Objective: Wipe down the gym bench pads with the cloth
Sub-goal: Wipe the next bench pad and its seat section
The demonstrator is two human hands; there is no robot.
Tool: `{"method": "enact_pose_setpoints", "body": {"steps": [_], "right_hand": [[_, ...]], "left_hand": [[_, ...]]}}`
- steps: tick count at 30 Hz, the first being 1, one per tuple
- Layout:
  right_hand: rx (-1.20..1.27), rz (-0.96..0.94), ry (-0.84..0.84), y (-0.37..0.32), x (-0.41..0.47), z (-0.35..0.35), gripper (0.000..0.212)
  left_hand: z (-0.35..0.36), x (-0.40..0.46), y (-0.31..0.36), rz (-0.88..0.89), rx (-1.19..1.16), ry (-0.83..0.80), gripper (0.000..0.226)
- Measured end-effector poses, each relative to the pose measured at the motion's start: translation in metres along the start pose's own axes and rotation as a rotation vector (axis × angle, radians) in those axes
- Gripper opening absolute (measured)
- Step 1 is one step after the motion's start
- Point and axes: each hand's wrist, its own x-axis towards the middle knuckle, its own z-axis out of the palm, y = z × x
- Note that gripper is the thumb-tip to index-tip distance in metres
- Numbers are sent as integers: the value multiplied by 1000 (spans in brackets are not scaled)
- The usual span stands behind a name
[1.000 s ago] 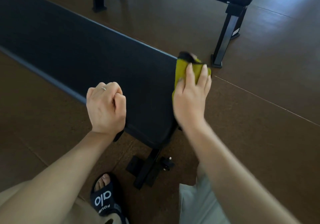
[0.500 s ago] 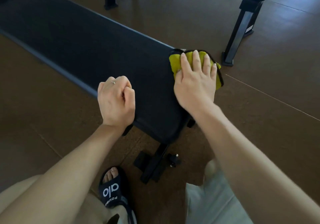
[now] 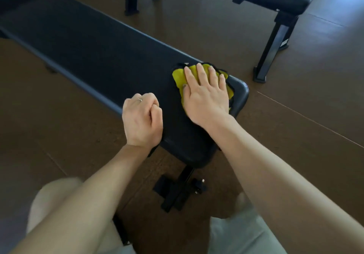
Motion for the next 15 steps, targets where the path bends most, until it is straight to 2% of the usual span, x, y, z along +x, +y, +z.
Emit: {"method": "enact_pose_setpoints", "body": {"steps": [2, 4, 8, 11, 13, 15], "right_hand": [[-10, 44, -18, -11, 4, -2, 59], [-20, 4, -7, -26, -36, 5, 59], [-45, -20, 9, -63, -116, 18, 57], [-61, 21, 19, -70, -97, 21, 57], [-38, 23, 39, -72, -61, 21, 56], [-21, 90, 28, -78, -13, 20, 57]], "left_hand": [[-1, 3, -1, 35, -11, -9, 18], [-2, 4, 0, 102, -34, -31, 17], [-28, 22, -19, 170, -292, -12, 22], [-45, 78, -60, 78, -288, 45, 19], [-45, 114, -86, 29, -207, -23, 17], [-40, 130, -106, 65, -99, -107, 20]]}}
